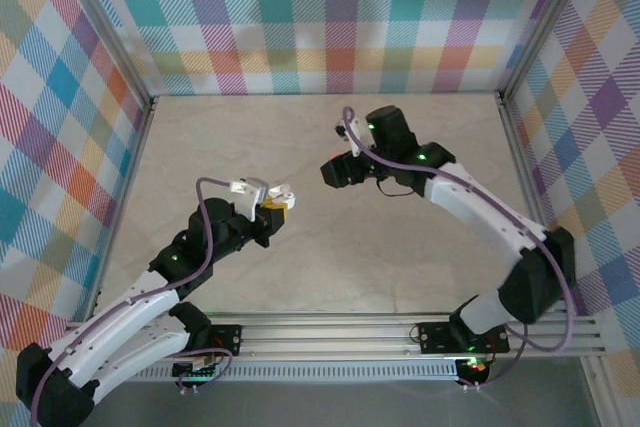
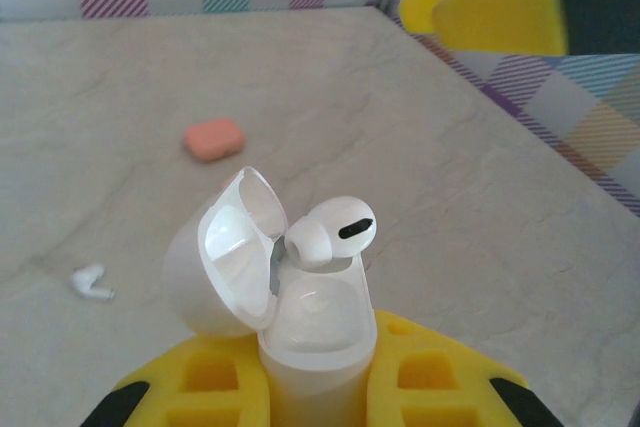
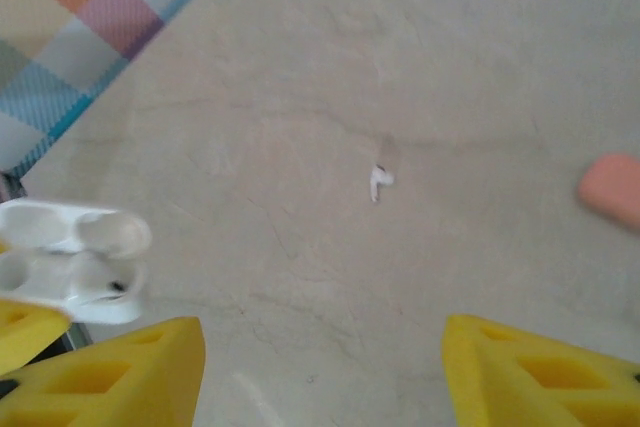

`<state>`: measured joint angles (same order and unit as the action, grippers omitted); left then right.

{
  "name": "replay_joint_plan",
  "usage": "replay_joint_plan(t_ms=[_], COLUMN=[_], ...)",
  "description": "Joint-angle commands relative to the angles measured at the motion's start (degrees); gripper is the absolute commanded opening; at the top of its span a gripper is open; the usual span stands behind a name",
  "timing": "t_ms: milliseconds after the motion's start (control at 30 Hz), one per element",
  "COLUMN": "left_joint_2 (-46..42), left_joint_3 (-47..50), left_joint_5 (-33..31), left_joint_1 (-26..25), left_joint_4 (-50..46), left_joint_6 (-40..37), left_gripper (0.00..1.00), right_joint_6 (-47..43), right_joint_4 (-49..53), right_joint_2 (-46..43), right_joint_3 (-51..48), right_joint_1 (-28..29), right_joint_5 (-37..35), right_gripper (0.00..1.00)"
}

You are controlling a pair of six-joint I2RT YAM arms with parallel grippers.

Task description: Insert wireless bluetooth earbuds into charging case

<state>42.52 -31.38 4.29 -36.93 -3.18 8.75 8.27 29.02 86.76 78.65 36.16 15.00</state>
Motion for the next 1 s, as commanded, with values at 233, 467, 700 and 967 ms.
replay_joint_plan(t_ms=[233,467,700,967], left_joint_2=[-9.83,-14.69,-15.82,-17.83], left_joint_3=[3.93,2.84,0.97,0.88], left_joint_5=[-10.06,-12.56,-12.02,-11.1], left_joint_1=[0.96,1.07,1.07,1.07], left_joint_4=[-7.96,-13.24,-17.77,-18.75], left_joint_6=[5.51,5.34,4.67,5.84], left_gripper=[0.0,0.0,0.0,0.0], right_joint_6=[10.23,8.39,6.22,2.43], right_joint_4=[9.37,18.78,24.73,28.95], right_joint_2=[22.87,37.63,48.76,57.76], right_joint_3=[16.63,32.27,46.46,57.02], right_joint_1=[1.81,6.37,9.98,11.47], right_joint_5=[1.7,-10.54,-17.22,-20.54], right_gripper=[0.53,0.52,0.48,0.49])
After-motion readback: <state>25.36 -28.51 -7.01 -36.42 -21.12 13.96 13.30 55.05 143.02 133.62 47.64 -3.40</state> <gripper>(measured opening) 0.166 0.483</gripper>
